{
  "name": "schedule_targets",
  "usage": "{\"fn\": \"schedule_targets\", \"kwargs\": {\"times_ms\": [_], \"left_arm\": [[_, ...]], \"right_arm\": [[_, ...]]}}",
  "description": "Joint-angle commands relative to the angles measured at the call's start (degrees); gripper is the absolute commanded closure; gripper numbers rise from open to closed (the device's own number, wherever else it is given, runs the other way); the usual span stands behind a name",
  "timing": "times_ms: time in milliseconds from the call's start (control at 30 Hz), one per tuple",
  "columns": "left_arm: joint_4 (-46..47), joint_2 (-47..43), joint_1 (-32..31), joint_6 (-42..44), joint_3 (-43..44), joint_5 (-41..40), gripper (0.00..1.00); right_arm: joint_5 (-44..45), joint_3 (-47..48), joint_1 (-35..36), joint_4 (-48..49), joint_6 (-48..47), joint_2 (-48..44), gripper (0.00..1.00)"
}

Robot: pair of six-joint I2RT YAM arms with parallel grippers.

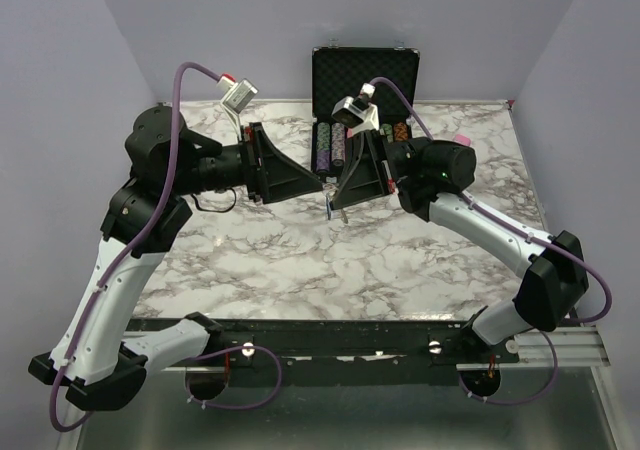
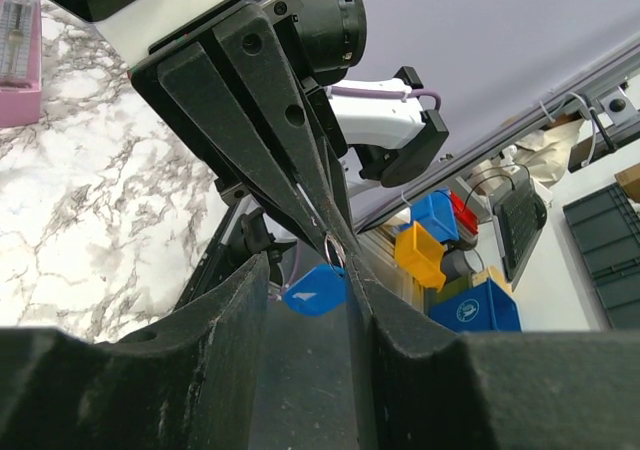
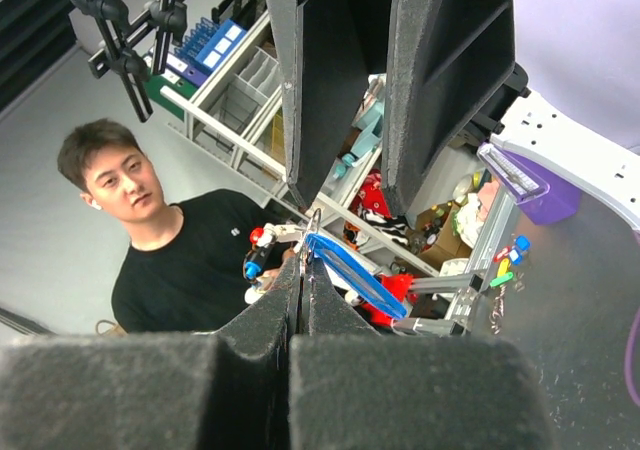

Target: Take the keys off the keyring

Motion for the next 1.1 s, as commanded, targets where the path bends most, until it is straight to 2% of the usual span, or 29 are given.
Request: {"fn": "schedule_targets", "kwargs": {"times_ms": [0,700,800,900,1067], "left_arm": [[0.30,-1.14,-0.36,0.43,-0.69,1.66,0.57],[0.47,-0.52,-0.71,-0.36,-0.25,4.47,0.60],[-0.14,-0.26,-0.89,-0.18,-0.25,4.91,0.66],[-1.02,0.09,-1.06,0.25,0.18,5.09,0.75],[-1.02,0.44,-1.33,0.34,0.27,5.09,0.77]], "right_arm": [[0.64,1.65,0.62,-0.91,-1.98,0.27,0.99],[-1.12,2.79,0.80,-8.39,-8.22,-0.52,0.99],[-1.29,2.79,0.89,-8.48,-8.22,-0.52,0.99],[-1.29,2.79,0.80,-8.56,-8.48,-0.61,0.99],[-1.38,3.05,0.89,-8.91,-8.83,-0.43,0.99]]}}
